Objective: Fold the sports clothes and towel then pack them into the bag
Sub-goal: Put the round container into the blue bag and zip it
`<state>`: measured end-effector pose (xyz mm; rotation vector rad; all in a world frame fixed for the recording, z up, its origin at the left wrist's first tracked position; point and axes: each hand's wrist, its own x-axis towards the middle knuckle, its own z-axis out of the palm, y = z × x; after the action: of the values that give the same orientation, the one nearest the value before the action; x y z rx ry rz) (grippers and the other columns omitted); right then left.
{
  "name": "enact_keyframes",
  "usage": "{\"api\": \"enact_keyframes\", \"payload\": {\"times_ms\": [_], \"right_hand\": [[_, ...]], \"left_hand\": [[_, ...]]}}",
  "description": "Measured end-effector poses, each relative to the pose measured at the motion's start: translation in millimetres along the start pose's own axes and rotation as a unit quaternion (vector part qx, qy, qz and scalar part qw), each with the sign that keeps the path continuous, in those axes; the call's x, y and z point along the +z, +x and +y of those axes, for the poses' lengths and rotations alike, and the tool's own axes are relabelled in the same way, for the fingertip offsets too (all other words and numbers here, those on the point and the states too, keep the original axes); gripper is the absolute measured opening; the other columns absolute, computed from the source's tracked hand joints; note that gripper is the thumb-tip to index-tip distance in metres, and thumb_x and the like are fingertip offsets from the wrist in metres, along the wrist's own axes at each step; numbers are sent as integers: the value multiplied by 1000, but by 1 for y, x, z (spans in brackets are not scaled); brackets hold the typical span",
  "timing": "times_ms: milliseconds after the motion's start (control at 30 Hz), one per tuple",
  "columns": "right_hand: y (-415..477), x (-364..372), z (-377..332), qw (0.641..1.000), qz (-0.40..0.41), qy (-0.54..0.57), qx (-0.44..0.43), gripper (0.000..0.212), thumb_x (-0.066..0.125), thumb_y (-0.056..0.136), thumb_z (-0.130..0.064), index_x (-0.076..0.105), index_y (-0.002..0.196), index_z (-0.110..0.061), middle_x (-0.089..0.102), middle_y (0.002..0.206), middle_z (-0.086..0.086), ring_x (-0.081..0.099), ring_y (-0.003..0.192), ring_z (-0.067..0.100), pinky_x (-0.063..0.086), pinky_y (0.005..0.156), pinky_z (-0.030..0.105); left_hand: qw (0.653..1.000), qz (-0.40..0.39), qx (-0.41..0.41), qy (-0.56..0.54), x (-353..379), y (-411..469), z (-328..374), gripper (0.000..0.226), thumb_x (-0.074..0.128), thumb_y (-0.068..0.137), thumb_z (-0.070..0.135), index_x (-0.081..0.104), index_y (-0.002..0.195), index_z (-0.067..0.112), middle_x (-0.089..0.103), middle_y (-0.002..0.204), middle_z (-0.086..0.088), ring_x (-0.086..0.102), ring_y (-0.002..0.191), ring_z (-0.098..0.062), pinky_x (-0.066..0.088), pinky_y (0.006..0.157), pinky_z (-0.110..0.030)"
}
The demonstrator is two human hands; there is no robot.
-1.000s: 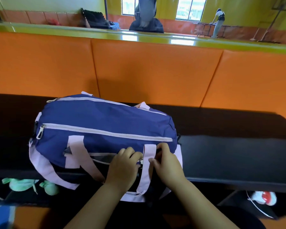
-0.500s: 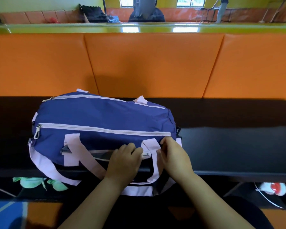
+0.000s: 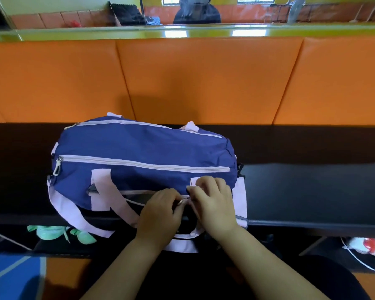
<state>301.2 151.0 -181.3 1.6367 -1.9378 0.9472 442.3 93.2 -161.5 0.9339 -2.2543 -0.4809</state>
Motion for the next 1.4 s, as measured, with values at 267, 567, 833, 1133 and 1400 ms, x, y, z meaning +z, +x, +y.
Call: {"api": "enact_keyframes", "payload": {"times_ms": [267, 567, 833, 1133, 1400], "right_hand": [[14, -2, 0, 997, -17, -71, -2, 19, 75, 64, -16, 58, 70, -18, 60, 83, -1, 51, 69, 28, 32, 54, 31], [16, -3, -26, 996, -21, -86, 12, 23, 78, 58, -13, 64, 75, -15, 61, 85, 4, 53, 72, 32, 31, 56, 32], [32, 14, -43, 993, -25, -98, -59, 13, 69, 65, -21, 60, 73, -21, 54, 73, -2, 51, 65, 24, 26, 61, 32], [33, 16, -35, 992, -25, -114, -44, 3, 62, 71, -19, 62, 74, -20, 55, 76, -1, 51, 66, 25, 23, 63, 31], [77, 26, -22, 985, -111, -135, 0, 26, 84, 61, -18, 61, 74, -18, 57, 73, 2, 55, 61, 27, 26, 56, 31]], "left_hand": [[995, 33, -91, -1, -42, 1, -27, 16, 59, 90, 18, 57, 76, 10, 61, 76, -4, 54, 72, -21, 39, 64, -28], [984, 146, -26, 96, -61, -12, -62, 22, 49, 85, 23, 59, 75, 6, 60, 80, -10, 53, 80, -29, 40, 75, -35], [981, 152, -44, 116, -78, -14, -72, 22, 48, 86, 23, 54, 72, 8, 55, 75, -8, 51, 74, -28, 38, 69, -34], [982, 141, -79, 101, -98, 4, -87, 11, 69, 80, 3, 57, 78, 2, 57, 93, -15, 57, 82, -31, 39, 71, -30], [985, 117, -47, 116, -89, 56, -103, 17, 51, 75, 16, 50, 64, 3, 52, 73, -15, 52, 62, -35, 46, 54, -38]]}}
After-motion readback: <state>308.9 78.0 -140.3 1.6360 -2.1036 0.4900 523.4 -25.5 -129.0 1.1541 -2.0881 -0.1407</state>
